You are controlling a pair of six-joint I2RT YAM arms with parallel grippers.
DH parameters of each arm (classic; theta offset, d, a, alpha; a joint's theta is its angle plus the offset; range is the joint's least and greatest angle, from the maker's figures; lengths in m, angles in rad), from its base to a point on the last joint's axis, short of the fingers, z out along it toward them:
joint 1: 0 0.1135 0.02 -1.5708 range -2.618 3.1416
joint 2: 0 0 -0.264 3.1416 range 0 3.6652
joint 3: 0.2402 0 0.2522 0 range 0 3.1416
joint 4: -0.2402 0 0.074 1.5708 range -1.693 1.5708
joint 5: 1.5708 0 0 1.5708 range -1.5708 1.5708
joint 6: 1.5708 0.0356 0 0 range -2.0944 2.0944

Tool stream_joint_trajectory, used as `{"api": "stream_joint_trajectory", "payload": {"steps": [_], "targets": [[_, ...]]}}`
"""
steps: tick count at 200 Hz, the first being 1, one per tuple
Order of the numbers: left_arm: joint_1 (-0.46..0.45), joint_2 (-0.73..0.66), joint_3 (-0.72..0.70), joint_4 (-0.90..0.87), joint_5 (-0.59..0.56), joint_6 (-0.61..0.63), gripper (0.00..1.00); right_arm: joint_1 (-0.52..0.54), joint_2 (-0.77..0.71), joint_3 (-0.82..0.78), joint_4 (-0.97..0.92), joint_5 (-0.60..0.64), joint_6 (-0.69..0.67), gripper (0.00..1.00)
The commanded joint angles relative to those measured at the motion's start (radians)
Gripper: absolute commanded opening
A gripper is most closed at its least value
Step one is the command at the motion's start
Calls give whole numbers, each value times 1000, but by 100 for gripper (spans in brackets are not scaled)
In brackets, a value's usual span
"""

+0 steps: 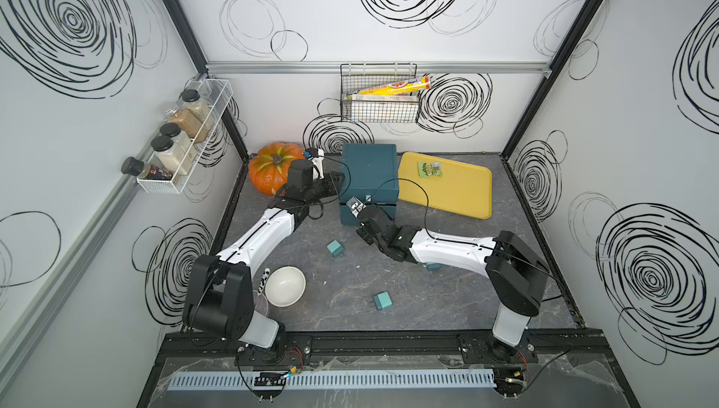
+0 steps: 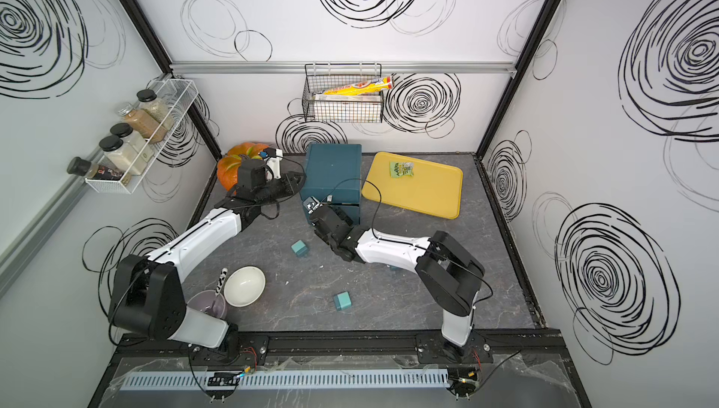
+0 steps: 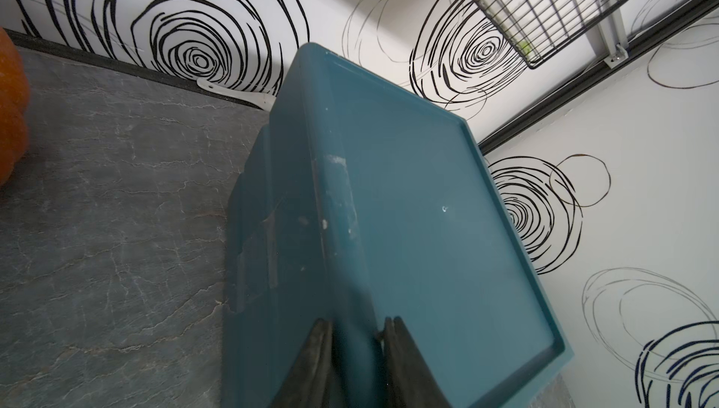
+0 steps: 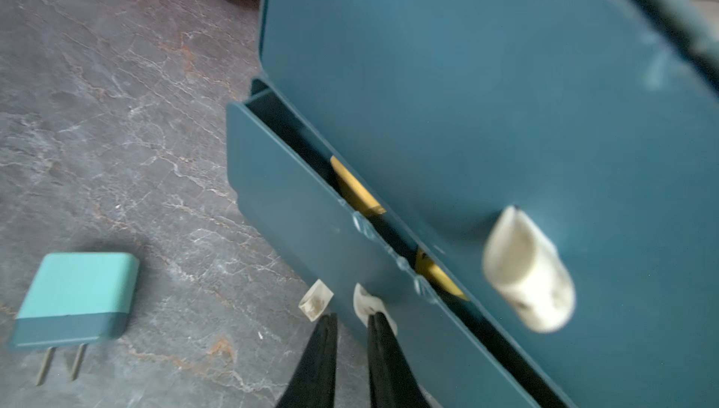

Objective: Place the plugs into the drawer by color
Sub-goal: Close the drawer in the storage box, then open the drawer in the storage box.

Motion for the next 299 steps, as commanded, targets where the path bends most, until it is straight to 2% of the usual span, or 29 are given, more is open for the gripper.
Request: {"api": "stream_joint_trajectory", "payload": {"steps": [1,38,58,112,130,153,173,184,192,204,219,237,246,260,283,299], "targets": [[-10,33,-37,-56,16,17,28,27,-9,-57,200,134,-86,20],[-10,23,-30,-72,2,20,29,32,86,-2,167,214,-110,20],[-11,32,-29,-63,19,16,29,35,82,9,143,193,-100,20],[-13,32,-38,-60,17,5,29,36,125,-32,335,319,-231,19],[-13,12,-46,-52,12,-5,30,36,138,-19,326,295,-222,18],[-13,-36,-54,-69,3,-24,38,49,96,15,223,271,-135,17],[0,-135,-110,-40,-53,-66,50,66,-101,19,64,97,19,19],[15,-205,-165,-6,-65,-105,54,64,-236,-49,100,-21,51,26],[27,-258,-212,25,-61,-132,55,63,-331,-103,148,-46,57,35],[35,-337,-305,104,-52,-188,58,50,-424,-116,126,-58,68,38],[43,-426,-417,207,-28,-264,59,-16,-488,-82,47,-121,105,43],[37,-499,-549,356,8,-377,62,-165,-514,-24,-46,-308,188,55],[26,-506,-629,495,49,-465,62,-246,-514,-6,-68,-411,228,63],[5,-472,-739,719,92,-591,62,-337,-493,26,-94,-520,277,70],[-74,-372,-821,926,62,-678,61,-416,-418,82,-137,-659,327,71],[-141,-304,-858,1047,-4,-724,61,-428,-348,124,-173,-681,326,68]]}}
